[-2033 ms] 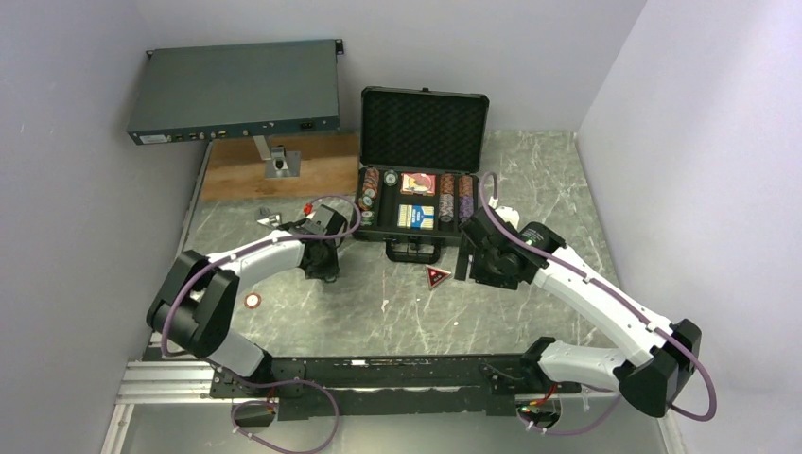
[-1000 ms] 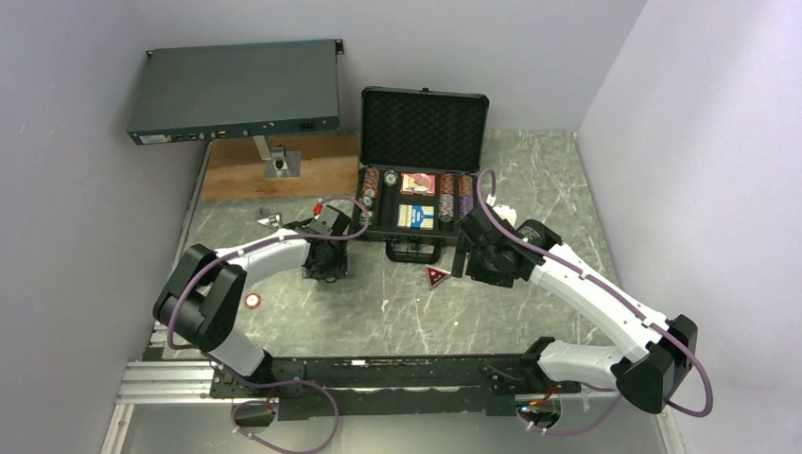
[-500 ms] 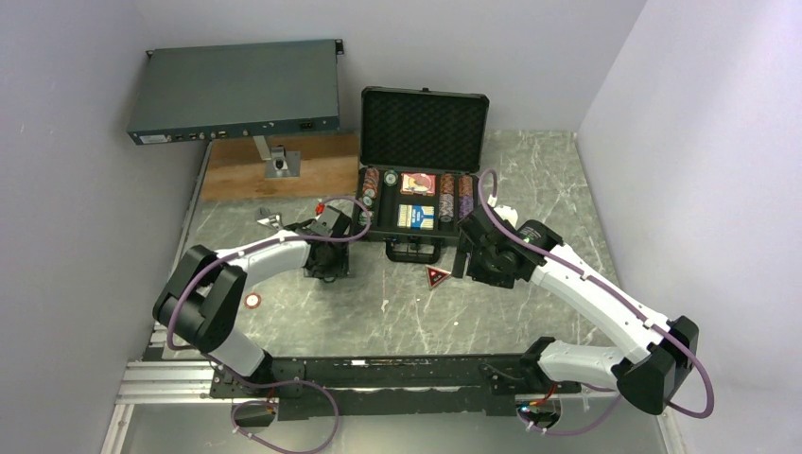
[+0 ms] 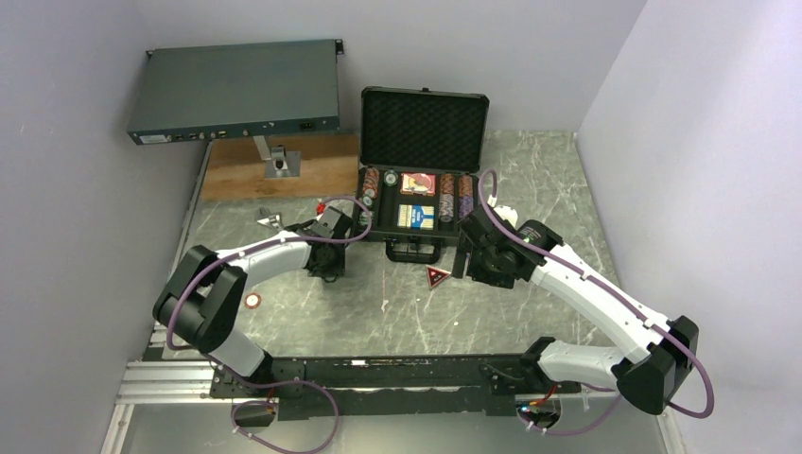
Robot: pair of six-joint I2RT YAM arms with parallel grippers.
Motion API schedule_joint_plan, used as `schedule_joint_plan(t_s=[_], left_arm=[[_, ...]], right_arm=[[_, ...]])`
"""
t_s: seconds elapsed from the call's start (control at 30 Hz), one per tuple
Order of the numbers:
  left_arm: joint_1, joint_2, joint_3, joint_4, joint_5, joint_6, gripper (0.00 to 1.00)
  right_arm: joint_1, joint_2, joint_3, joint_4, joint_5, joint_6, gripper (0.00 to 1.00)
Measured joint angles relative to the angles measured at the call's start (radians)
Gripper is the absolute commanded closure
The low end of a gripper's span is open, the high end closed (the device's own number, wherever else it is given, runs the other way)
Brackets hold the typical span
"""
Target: Pack up texas hold em set
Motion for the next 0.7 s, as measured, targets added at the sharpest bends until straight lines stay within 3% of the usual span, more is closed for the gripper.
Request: schedule_joint_plan(t_s=[0.7], left_arm=[[-0.009, -0.077, 0.051, -0.071, 0.037, -0.005, 0.67]], right_arm=[[0.000, 0.000, 0.000, 0.004, 0.000, 0.001, 0.24]])
